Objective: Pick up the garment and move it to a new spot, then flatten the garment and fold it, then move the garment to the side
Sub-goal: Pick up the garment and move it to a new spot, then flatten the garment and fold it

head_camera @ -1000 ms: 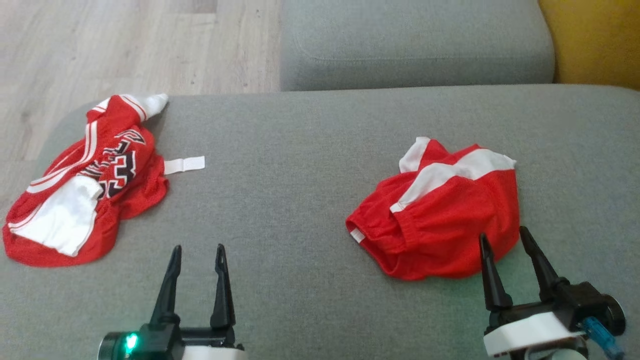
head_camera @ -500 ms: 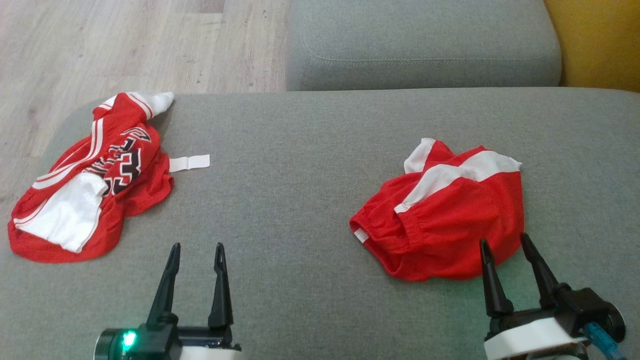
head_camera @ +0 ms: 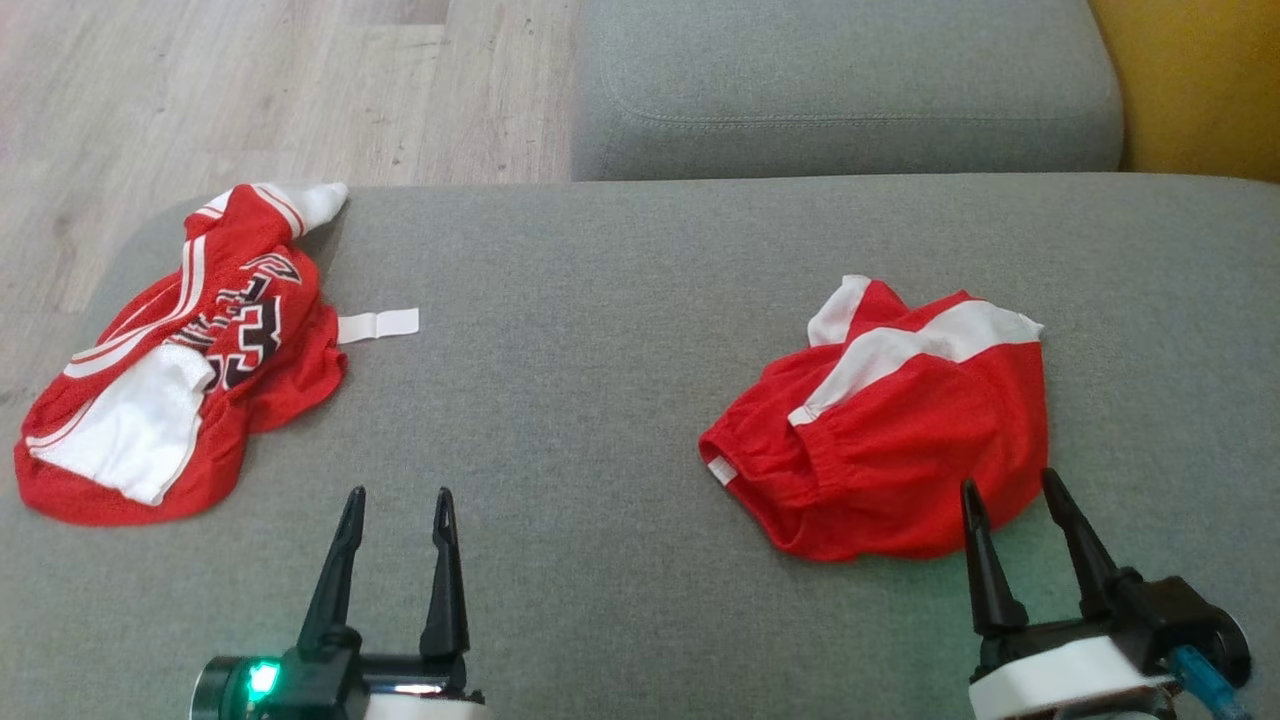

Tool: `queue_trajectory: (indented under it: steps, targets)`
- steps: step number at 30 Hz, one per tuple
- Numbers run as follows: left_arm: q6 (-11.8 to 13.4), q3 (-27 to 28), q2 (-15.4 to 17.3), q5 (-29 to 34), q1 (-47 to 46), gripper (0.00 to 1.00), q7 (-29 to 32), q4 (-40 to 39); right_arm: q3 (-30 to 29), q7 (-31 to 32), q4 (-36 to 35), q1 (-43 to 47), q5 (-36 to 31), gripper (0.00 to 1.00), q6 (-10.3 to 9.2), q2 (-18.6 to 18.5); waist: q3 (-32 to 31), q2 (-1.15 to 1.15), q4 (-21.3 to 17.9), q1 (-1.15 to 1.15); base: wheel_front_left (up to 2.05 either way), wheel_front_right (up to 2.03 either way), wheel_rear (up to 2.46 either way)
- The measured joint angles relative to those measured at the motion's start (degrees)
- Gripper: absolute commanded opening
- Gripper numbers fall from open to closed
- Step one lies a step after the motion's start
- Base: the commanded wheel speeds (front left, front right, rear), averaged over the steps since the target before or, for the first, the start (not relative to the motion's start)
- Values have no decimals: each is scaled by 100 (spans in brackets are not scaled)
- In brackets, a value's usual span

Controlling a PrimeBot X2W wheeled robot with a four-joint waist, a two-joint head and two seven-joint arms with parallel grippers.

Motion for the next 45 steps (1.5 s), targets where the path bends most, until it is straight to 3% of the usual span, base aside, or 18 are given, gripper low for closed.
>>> queue_trajectory:
  steps: [15,21,33,37,45]
  targets:
    - [5,-24,-1,-13,0,100,0,34,52,0,12,-3,-1,100,0,0,53,0,-74,0,0,0,0]
    - [-113,-225,-1,-187,-71,100,0,182,138,0,0,-9,-34,100,0,0,148,0,-198,0,0,0,0]
    - [-795,-1424,-13,-783,-1892,100,-1,1257,402,1,-64,-412,-135,100,0,0,776,0,-657,1,0,0,0]
    - [-1037,-2001,-19,-1111,-2676,100,30,2017,493,1,-77,-587,-135,100,0,0,1056,0,-906,2,0,0,0]
    - [-1193,-2835,-44,-1829,-3677,100,558,3209,594,1,-83,-730,-135,100,0,-1,1441,0,-1419,1,0,0,0]
